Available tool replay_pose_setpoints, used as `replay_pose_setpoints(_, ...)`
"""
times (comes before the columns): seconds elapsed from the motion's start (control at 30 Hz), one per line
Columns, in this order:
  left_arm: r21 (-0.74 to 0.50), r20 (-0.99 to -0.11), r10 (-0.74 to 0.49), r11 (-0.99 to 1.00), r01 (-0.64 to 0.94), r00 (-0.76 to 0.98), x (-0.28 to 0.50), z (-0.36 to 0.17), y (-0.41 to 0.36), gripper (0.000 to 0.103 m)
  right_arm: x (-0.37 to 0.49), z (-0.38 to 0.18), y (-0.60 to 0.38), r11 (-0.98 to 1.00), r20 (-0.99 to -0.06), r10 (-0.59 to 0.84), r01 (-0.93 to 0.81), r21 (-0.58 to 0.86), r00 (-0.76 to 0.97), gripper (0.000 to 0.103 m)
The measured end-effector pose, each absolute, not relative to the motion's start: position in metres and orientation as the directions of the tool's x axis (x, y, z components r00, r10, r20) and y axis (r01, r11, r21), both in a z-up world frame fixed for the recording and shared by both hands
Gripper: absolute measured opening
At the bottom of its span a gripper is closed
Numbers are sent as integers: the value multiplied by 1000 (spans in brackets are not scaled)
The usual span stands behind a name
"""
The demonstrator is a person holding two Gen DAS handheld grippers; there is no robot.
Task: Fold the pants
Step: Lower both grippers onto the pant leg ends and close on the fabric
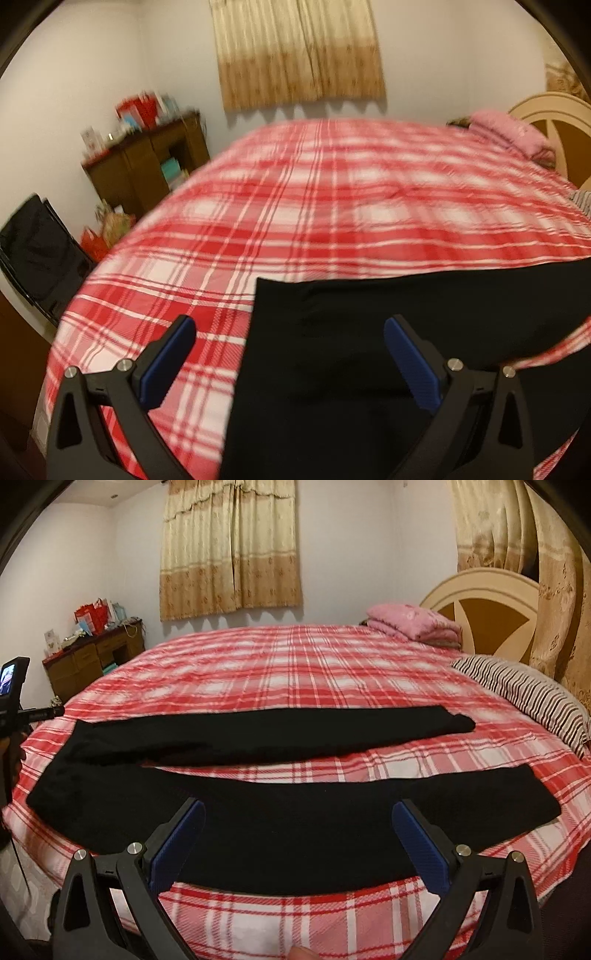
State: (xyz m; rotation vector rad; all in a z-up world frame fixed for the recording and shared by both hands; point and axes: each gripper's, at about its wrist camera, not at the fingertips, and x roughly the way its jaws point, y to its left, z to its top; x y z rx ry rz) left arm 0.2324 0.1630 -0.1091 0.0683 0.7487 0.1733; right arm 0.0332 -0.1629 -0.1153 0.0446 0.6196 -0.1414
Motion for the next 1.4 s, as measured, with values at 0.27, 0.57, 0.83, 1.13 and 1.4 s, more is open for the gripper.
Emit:
replay_pose_setpoints(0.27,64,-779,124,991,-119,615,299,-147,195,84,74,-141,-185,987,-649,-147,151,-50,747,102)
replay_pose_setpoints(0.57,10,-855,46,997,-73,517,331,-183,207,54,98,-122,-248,978,-637,-181,208,-33,749,102)
replay_pose_setpoints(0.83,-203,-803,-175,979,15,569,322,-178,235,35,146,-120,-336,963,-723,-141,263,58,676,67)
replay_pose_setpoints(1.13,-169,-824,-152,985,20,545,336,-177,228,29,220,-132,-450,924,-782,-232,383,9,579,67)
replay_pose_setpoints(1.4,-137,-837,-135,990,35,531,339,-181,225,29,286,-160,-506,917,-831,-232,398,-13,506,67)
